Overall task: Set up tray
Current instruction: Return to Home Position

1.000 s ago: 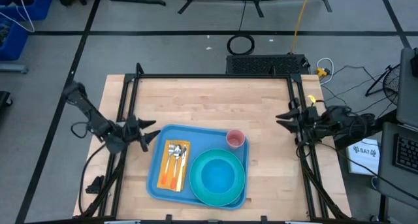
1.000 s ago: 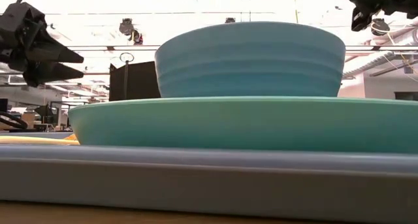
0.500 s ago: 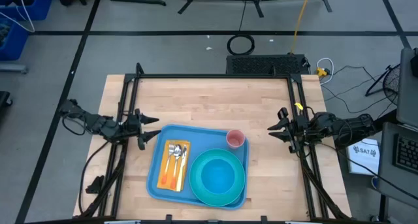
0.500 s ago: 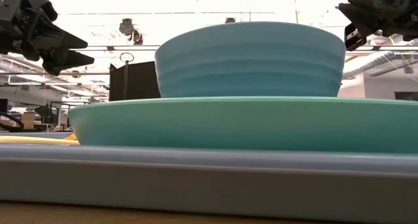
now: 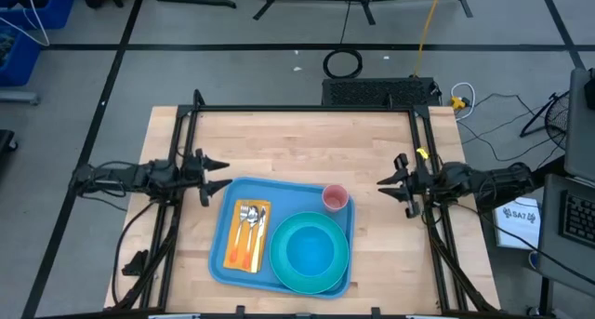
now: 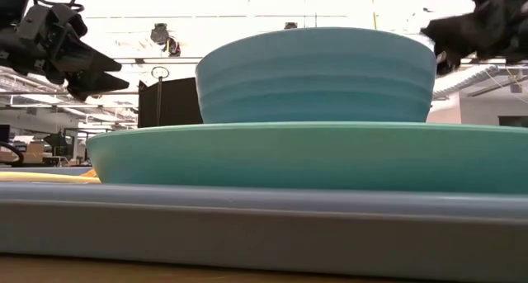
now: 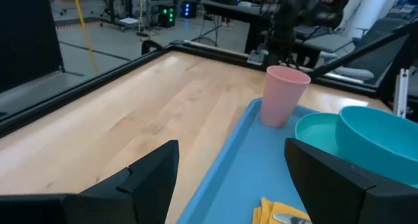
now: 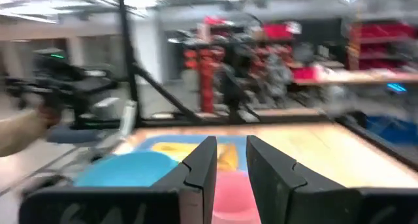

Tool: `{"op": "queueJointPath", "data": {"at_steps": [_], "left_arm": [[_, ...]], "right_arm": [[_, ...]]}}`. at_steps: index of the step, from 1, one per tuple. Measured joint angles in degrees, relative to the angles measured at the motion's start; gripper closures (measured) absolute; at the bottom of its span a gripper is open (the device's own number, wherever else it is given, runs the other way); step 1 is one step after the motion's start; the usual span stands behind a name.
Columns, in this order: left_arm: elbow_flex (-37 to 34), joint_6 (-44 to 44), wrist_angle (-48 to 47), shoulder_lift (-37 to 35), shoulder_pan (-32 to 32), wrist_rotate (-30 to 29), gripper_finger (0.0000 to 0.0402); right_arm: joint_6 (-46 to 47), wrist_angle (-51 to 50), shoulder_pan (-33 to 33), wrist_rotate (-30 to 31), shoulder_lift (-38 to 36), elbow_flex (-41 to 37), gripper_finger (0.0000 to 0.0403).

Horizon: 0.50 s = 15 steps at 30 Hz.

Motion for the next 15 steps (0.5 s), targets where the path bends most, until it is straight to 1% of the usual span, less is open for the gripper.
{"op": "queueJointPath", "data": {"at_steps": [2,3,5,9,12,13,15], "left_arm": [[0.0,0.5,0.9,0.0,1.9,2.5,0.0119],[0.0,0.8,1.4,0.0,2.6,3.7,0.0119],[0.0,1.1,1.7,0.0,3.9,5.6,0.0119],[-0.1,1.4,1.0,0.2,5.5,7.5,0.0119],[-1.5,1.4,1.6,0.1,6.2,11.6,0.0119],[-2.0,1.3,2.7,0.2,6.4,12.8,0.0119],[-2.5,0.5,4.9,0.3,6.9,13.4,0.0119]], "right_arm": [[1.9,0.5,0.0,3.8,0.1,-2.3,0.0326],[2.5,3.2,-0.1,5.0,0.2,-3.7,0.0326],[2.9,5.6,0.0,4.5,-0.2,-4.5,0.0326],[1.8,5.3,0.0,0.8,0.0,-4.5,0.0326],[1.2,5.1,0.0,-0.6,0.1,-4.4,0.0326],[1.2,4.8,0.0,-1.0,0.2,-4.4,0.0326],[1.2,4.7,0.0,-1.0,0.1,-4.5,0.0326]]}}
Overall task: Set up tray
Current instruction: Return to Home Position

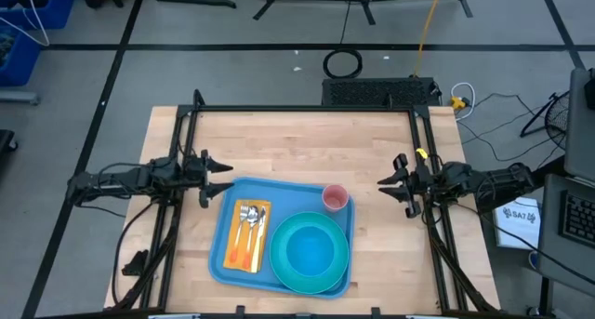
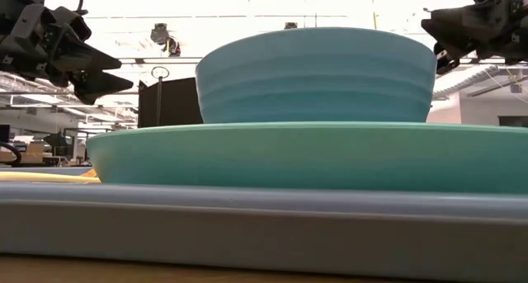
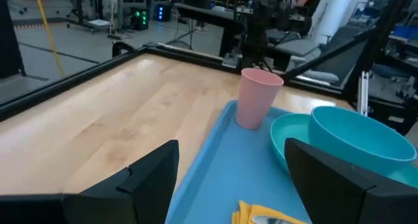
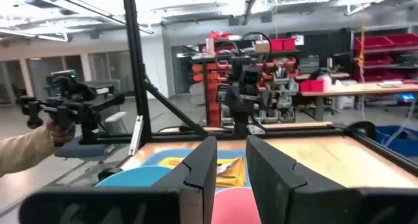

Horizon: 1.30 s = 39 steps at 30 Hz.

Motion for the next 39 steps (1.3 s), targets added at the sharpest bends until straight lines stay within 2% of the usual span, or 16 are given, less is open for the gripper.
{"op": "queueJointPath", "data": {"at_steps": [12,20,39], "left_arm": [[-0.5,-0.2,1.4,0.3,1.1,1.3,0.0119],[-0.5,5.4,1.4,0.3,1.1,-0.1,0.0119],[-0.6,5.3,2.4,0.3,1.1,-0.2,0.0119]], "right_arm": [[2.2,-3.6,0.0,1.2,0.2,-0.1,0.0326],[2.2,-3.7,0.0,1.2,0.2,-0.1,0.0326],[2.2,-3.7,0.0,1.1,0.2,-0.2,0.0326]]}}
